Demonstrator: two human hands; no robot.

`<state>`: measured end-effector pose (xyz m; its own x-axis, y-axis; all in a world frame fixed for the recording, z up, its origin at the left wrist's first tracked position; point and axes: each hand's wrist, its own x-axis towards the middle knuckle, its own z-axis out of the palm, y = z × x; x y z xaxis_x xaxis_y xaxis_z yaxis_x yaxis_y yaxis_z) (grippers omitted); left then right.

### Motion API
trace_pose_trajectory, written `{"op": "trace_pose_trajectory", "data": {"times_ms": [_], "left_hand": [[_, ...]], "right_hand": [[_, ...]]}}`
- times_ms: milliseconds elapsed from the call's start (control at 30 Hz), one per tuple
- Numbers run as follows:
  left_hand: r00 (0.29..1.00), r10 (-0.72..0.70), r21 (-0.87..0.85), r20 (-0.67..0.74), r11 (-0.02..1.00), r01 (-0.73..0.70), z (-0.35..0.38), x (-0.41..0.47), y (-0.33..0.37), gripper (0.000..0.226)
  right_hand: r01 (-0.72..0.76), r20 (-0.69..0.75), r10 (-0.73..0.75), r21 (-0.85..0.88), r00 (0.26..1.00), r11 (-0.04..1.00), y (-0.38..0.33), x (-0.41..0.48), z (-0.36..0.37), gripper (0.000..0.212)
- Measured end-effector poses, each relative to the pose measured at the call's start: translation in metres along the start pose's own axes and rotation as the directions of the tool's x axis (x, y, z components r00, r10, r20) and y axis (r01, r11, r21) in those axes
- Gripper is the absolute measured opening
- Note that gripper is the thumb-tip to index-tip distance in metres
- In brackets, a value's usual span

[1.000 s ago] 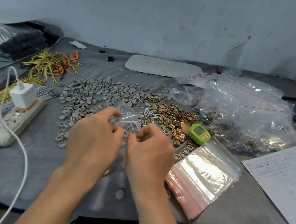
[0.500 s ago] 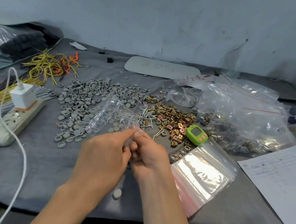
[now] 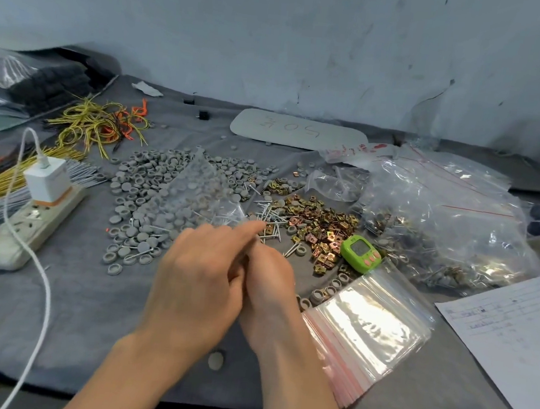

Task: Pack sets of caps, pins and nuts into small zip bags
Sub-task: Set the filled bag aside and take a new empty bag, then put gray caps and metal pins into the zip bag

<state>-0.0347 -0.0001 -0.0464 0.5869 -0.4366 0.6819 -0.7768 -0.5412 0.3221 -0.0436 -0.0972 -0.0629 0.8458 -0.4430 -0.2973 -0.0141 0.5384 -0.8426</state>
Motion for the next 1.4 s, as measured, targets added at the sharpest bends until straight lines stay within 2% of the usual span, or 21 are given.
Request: {"op": "trace_pose_trajectory", "data": {"times_ms": [33,133,233,300,400,500,533,600,667,733,833,900,1000,1100,1233,1333,1400], "left_hand": [[1.000,0.017,-0.010,0.025,1.000,-0.016,-0.002,-0.001,-0.005,0.071],[0.996,0.031,-0.005,0.080,1.000,-0.031,-0.009,-0.005,-0.026,0.077],[0.974,0.094,0.103,0.206,0.988,-0.117,-0.013,-0.007,-0.038,0.094],[0.948,0.103,0.094,0.302,0.986,-0.137,-0.010,-0.007,-0.043,0.105],[0.920,0.087,0.079,0.383,0.989,-0.126,-0.004,-0.008,-0.056,0.111],[0.915,0.085,0.138,0.394,0.979,-0.151,-0.002,-0.007,-0.069,0.098],[0.929,0.080,0.133,0.361,0.982,-0.136,-0.001,-0.006,-0.072,0.086],[0.967,0.048,0.111,0.249,0.991,-0.078,0.003,-0.007,-0.077,0.059],[0.983,-0.030,0.110,0.179,0.994,0.010,0.009,-0.009,-0.083,0.058],[0.983,-0.104,0.104,0.150,0.991,0.089,0.014,-0.010,-0.089,0.064],[0.980,-0.143,0.102,0.139,0.986,0.129,0.019,-0.010,-0.088,0.070],[0.982,-0.118,0.085,0.146,0.991,0.107,0.020,-0.010,-0.086,0.071],[0.983,-0.101,0.064,0.152,0.994,0.092,0.021,-0.010,-0.086,0.068],[0.982,-0.120,0.053,0.143,0.992,0.113,0.021,-0.011,-0.087,0.065],[0.981,-0.170,-0.004,0.088,0.985,0.171,0.020,-0.009,-0.088,0.065],[0.975,-0.218,-0.017,0.047,0.976,0.219,0.019,-0.009,-0.091,0.066],[0.969,-0.242,-0.025,0.050,0.969,0.244,0.019,-0.009,-0.093,0.067]], "right_hand": [[0.000,0.018,0.001,-0.038,1.000,0.999,0.000,0.001,-0.001,0.054],[-0.010,0.115,0.020,-0.087,0.993,0.996,-0.001,-0.004,0.003,0.037],[-0.014,0.181,0.014,-0.003,0.983,1.000,0.001,-0.006,0.004,0.034],[-0.044,0.264,0.024,0.069,0.964,0.997,0.002,-0.009,0.004,0.032],[-0.066,0.369,0.051,0.030,0.928,0.997,0.002,-0.012,0.004,0.029],[-0.031,0.364,0.062,-0.090,0.929,0.995,0.001,-0.010,0.006,0.029],[-0.009,0.330,0.053,-0.133,0.943,0.991,0.000,-0.010,0.007,0.030],[0.065,0.162,-0.023,-0.259,0.986,0.964,-0.001,-0.008,0.007,0.031],[0.143,-0.057,-0.185,-0.429,0.981,0.892,-0.004,-0.004,0.001,0.042],[0.167,-0.210,-0.317,-0.525,0.925,0.834,-0.011,-0.002,-0.007,0.044],[0.180,-0.275,-0.437,-0.635,0.856,0.751,-0.019,-0.001,-0.017,0.041],[0.155,-0.265,-0.461,-0.706,0.847,0.691,-0.022,-0.003,-0.019,0.040],[0.096,-0.221,-0.428,-0.790,0.876,0.605,-0.024,-0.010,-0.020,0.043],[0.090,-0.145,-0.425,-0.870,0.894,0.486,-0.024,-0.011,-0.023,0.045],[0.039,-0.077,-0.339,-0.946,0.938,0.323,-0.016,0.008,-0.017,0.042],[0.131,0.040,-0.315,-0.953,0.948,0.272,-0.004,0.017,-0.007,0.039],[0.184,0.124,-0.297,-0.965,0.947,0.185,0.000,0.022,0.000,0.044]]}}
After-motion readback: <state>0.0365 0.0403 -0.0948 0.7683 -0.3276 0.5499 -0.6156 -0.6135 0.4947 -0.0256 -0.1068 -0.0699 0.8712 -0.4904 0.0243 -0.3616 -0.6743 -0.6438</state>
